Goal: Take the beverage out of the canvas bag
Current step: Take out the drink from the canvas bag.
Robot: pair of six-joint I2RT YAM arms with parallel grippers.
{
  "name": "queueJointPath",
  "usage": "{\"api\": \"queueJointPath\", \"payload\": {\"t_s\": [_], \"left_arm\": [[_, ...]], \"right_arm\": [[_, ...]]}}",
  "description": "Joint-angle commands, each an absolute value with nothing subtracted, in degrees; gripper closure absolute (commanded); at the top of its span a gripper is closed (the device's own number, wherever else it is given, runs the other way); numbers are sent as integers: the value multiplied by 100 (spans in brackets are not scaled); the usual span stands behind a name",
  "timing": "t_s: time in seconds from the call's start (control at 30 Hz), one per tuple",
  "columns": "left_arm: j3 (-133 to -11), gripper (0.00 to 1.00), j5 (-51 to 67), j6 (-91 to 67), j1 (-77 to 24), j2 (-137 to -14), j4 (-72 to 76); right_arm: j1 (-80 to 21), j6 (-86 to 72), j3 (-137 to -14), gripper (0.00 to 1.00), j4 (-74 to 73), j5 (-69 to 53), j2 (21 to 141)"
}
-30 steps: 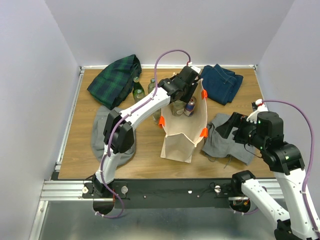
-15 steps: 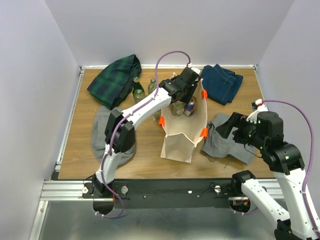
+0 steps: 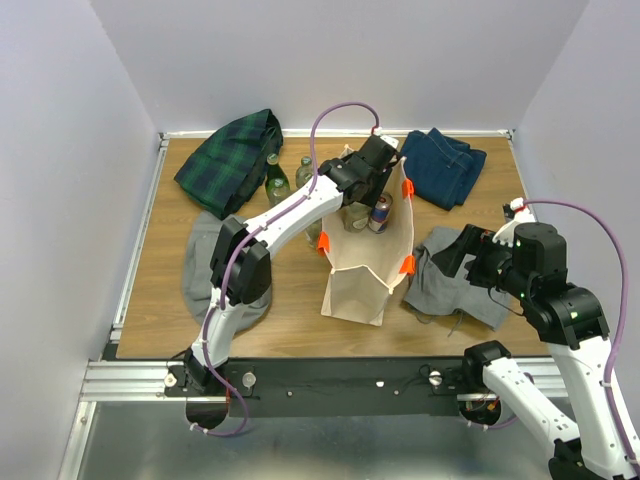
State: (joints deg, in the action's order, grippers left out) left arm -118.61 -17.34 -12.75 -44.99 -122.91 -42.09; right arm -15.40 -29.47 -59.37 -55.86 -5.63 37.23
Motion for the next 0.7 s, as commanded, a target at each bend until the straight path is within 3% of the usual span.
{"api": "queueJointPath", "payload": {"t_s": [0.0,0.37,0.67], "left_arm": [[-11856,40,-1855,-1362,-4465,-12401,-4307],[-11927,45,-1811,-1397,-4438,-12498,-4403],[-11892,43,-1793,-1406,-4412,-12516,-4351]], "right_arm": [[-1564,-2856,-5897,2,-5608,-448,3718],[-1564,-2856,-5871,2,-5642,-439,3700],[-1564,-2856,-5827,2,-5625,-431,3674]]}}
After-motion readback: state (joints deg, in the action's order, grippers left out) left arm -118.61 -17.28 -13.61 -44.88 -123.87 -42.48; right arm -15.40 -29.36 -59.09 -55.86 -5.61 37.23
